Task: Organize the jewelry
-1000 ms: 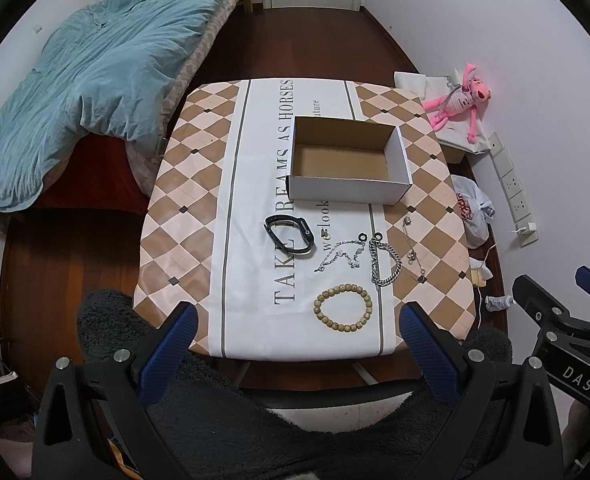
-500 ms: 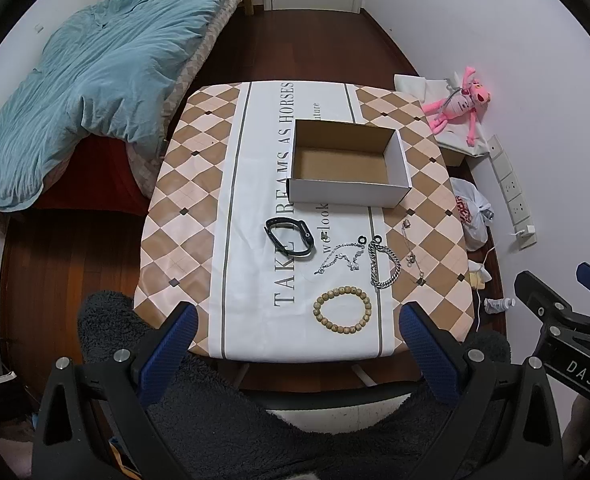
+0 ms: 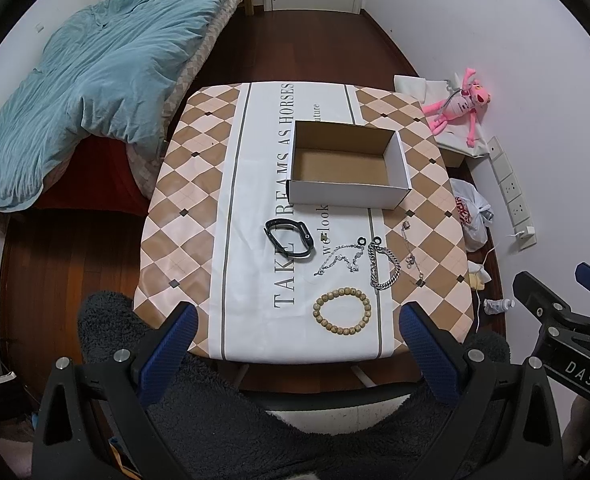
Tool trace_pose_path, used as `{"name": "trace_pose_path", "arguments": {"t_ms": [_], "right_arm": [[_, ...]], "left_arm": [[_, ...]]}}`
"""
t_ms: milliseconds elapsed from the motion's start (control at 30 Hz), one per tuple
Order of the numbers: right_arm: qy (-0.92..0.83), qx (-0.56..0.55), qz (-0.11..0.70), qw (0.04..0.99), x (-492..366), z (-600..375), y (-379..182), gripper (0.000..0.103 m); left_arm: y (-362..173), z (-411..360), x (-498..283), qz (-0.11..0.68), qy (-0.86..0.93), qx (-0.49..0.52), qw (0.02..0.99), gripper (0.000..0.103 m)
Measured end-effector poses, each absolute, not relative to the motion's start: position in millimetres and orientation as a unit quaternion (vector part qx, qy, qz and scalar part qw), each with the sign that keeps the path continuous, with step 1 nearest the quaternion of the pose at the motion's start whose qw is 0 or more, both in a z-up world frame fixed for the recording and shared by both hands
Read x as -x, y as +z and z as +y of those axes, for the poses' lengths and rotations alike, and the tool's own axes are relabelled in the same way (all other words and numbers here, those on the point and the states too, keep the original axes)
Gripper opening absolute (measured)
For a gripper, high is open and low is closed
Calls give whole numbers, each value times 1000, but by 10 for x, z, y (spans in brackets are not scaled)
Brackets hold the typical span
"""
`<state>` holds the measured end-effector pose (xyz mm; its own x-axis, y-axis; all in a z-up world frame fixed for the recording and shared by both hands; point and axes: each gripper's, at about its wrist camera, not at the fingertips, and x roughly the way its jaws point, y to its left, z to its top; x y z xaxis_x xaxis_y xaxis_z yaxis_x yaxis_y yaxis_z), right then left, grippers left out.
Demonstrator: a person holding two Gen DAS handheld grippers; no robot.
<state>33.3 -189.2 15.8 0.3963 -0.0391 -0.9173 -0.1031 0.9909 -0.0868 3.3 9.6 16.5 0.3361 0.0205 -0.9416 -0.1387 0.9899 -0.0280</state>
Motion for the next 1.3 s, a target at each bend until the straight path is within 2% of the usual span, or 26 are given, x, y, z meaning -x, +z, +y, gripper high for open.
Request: {"name": "trace_pose_path", "arguments": {"t_ms": [967,1100,1300], "right_arm": [[8,59,548,834,-421,-1906,138,103],[-6,49,555,831,-575,-1958,-27,103],[-18,38,584,811,-771,-2078,-654,103]], "left_arm": [[106,62,-129,567,54,47,820,103],[-74,89,-243,557,82,23,826,103],[-609,120,-447,569,105,-28,815,102]]}}
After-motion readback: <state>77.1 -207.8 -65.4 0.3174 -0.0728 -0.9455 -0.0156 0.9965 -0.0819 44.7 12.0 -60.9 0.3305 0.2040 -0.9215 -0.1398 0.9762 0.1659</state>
